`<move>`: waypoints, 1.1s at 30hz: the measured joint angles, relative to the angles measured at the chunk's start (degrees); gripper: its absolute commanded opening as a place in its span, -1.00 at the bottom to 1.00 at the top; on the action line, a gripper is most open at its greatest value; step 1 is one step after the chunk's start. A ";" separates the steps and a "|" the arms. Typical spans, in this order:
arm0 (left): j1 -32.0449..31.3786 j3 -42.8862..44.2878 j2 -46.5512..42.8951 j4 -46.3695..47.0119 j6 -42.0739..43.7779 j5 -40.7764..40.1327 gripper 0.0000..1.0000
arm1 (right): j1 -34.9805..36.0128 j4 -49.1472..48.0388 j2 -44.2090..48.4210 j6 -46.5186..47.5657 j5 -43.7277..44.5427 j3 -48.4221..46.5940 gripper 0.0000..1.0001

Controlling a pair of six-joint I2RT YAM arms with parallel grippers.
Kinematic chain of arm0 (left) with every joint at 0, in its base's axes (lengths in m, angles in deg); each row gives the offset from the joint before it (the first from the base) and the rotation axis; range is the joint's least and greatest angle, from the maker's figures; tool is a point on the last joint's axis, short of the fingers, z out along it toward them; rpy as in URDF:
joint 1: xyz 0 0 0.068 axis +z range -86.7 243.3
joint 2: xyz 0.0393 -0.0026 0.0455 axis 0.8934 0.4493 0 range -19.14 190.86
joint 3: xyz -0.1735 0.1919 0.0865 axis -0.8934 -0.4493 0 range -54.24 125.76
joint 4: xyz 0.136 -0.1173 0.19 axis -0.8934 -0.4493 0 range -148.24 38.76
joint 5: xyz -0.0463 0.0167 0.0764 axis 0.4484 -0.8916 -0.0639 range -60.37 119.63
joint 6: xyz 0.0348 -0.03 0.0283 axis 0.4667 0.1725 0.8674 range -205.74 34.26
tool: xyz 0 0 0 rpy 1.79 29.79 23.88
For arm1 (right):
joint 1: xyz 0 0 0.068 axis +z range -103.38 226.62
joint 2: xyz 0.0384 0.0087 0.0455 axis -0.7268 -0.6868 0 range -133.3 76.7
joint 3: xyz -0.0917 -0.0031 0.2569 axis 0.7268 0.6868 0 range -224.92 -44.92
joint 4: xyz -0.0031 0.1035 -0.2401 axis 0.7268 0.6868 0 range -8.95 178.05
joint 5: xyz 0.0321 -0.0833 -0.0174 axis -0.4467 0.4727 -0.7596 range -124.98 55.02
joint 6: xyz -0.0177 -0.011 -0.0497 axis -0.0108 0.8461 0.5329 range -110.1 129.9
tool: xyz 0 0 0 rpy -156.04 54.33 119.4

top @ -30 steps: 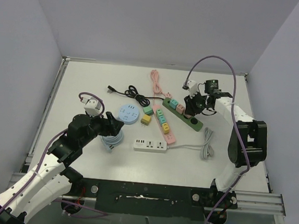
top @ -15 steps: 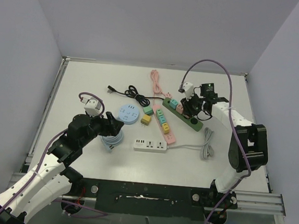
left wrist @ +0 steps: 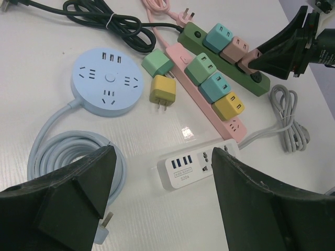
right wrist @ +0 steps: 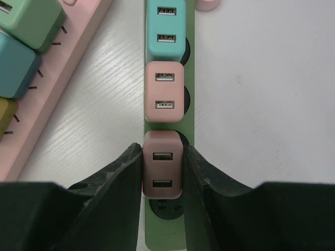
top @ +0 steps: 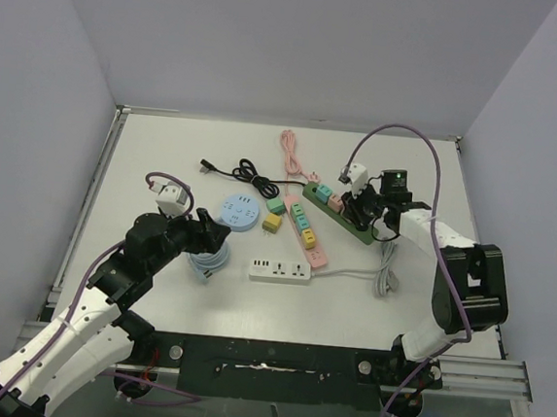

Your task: Insert the plug

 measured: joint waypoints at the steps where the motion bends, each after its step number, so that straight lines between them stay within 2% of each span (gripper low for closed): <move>1: 0.00 0.00 -0.11 0.00 0.00 0.00 0.45 | -0.52 -1.05 0.09 0.17 -0.94 0.92 -0.94; 6: 0.00 0.00 -0.83 0.00 0.00 -0.02 0.45 | -2.58 -3.02 0.37 0.11 -5.11 2.16 -0.90; 13: 0.00 0.00 -0.90 0.00 0.00 0.00 0.45 | -2.21 0.17 -2.01 0.17 -4.90 -1.18 -0.88; 14: 0.00 0.00 -0.90 0.00 0.00 0.00 0.45 | -1.90 1.09 -2.21 0.00 -4.24 -1.84 -0.81; 18: 0.00 0.00 -0.90 0.02 0.00 0.04 0.45 | -1.33 4.96 -2.43 -1.44 -2.40 -4.17 -0.17; 19: 0.00 0.00 -0.85 0.00 0.00 0.11 0.45 | -1.36 6.29 -2.43 -2.08 -2.21 -4.83 -0.10; 25: 0.00 0.00 -0.74 0.00 0.00 0.20 0.45 | -1.70 12.15 -1.77 -6.19 0.76 -5.84 -0.11; 33: 0.00 0.00 -0.85 0.02 0.00 0.20 0.45 | -1.90 13.31 1.22 -7.72 0.90 -5.95 -0.15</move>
